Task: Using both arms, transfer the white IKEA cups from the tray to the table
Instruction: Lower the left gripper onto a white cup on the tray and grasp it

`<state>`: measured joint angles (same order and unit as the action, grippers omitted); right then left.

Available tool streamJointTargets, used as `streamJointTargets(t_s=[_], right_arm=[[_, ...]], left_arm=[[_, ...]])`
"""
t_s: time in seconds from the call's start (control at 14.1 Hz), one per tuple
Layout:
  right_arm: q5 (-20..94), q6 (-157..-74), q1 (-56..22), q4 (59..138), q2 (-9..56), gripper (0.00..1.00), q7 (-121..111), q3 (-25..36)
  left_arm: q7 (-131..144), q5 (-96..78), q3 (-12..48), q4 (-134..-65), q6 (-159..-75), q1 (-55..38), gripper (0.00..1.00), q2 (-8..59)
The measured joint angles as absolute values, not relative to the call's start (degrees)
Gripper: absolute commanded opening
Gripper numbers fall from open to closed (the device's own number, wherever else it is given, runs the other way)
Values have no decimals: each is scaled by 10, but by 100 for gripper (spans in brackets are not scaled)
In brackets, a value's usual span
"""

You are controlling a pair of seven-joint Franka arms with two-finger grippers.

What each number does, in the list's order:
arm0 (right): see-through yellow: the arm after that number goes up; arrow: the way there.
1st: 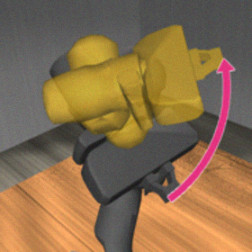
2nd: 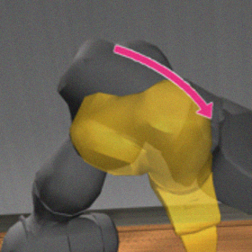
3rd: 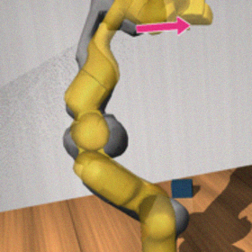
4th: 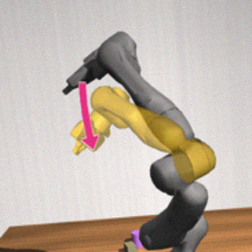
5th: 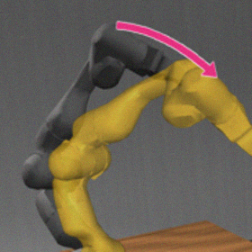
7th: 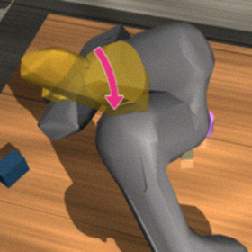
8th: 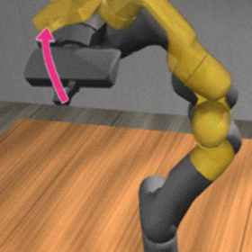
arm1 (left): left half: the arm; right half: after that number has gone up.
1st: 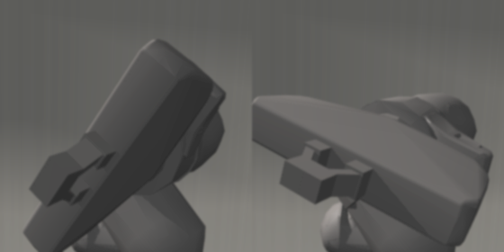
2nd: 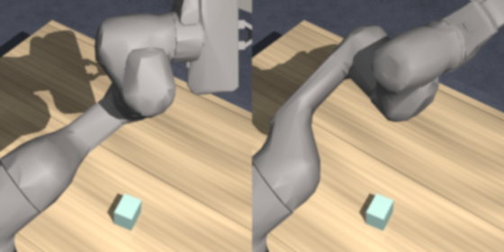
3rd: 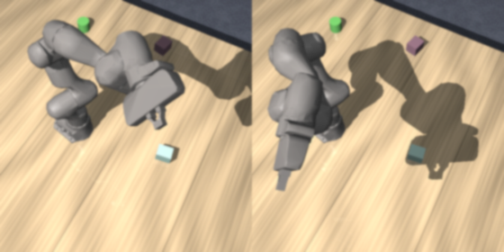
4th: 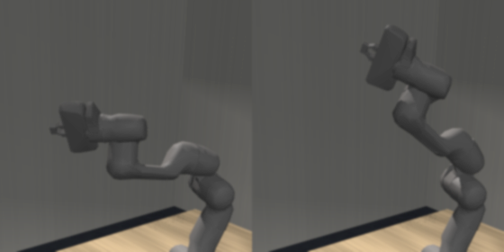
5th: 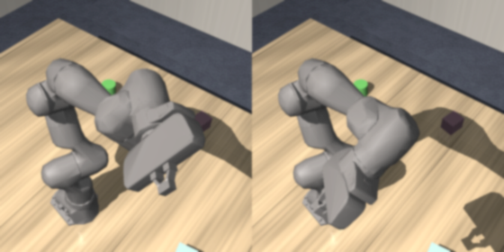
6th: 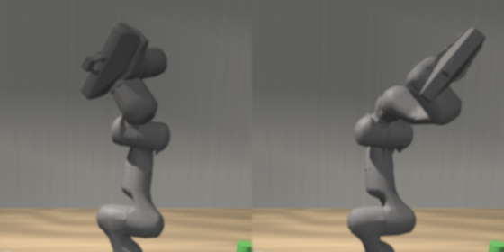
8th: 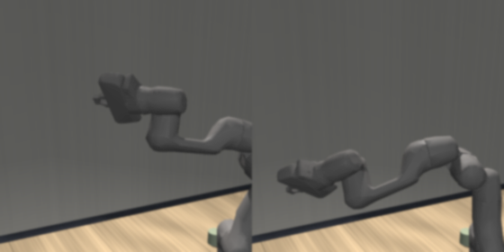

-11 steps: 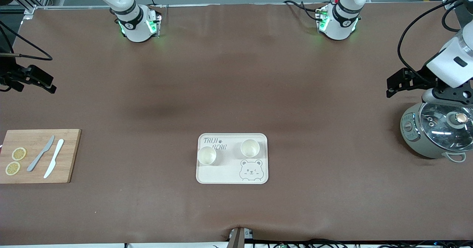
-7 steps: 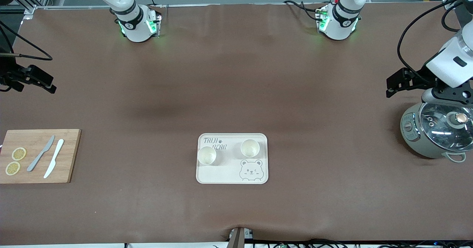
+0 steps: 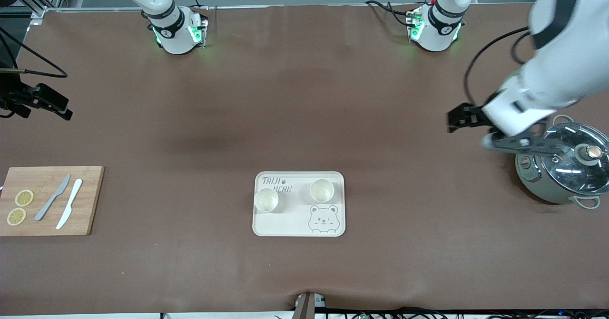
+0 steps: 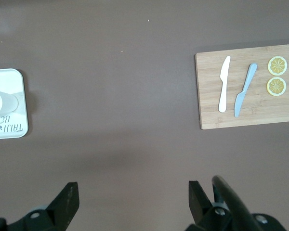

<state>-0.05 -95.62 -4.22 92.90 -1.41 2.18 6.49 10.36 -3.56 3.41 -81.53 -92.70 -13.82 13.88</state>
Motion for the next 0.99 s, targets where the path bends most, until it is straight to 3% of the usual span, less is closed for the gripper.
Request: streamJointTargets(t_s=[0.5, 0.99], right_arm=[[0, -955, -42, 929, -14, 100, 22, 65], [0, -957, -43, 932, -2, 100, 20, 65]], left_arm=[[195, -33, 35, -757, -1001, -230, 100, 268], [226, -41, 36, -739, -1186, -256, 100, 429]])
